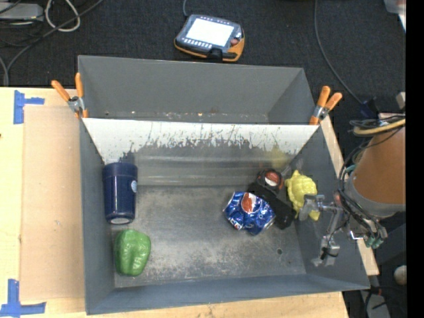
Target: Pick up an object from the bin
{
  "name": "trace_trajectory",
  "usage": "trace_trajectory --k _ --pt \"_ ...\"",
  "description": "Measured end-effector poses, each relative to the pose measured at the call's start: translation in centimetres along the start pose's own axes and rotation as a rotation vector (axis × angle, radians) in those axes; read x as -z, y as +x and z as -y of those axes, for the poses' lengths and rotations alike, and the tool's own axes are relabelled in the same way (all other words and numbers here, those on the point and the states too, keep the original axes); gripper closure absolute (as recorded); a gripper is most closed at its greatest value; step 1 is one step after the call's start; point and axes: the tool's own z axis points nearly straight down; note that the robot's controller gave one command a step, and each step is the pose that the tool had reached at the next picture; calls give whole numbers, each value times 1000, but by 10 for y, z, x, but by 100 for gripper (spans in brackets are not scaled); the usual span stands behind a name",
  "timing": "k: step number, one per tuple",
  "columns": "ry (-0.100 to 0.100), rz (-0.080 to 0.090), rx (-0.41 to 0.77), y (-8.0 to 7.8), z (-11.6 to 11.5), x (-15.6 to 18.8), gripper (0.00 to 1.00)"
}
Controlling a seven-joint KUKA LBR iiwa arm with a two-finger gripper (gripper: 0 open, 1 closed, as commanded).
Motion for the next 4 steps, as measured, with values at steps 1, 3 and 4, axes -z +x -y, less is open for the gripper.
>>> trace_trajectory --k 1,3,4 --pt "0 0 0 0 0 0 0" --pt "-2 -2 -34 -8 -2 -22 100" --pt "-1 -1 -31 -24 1 -29 100"
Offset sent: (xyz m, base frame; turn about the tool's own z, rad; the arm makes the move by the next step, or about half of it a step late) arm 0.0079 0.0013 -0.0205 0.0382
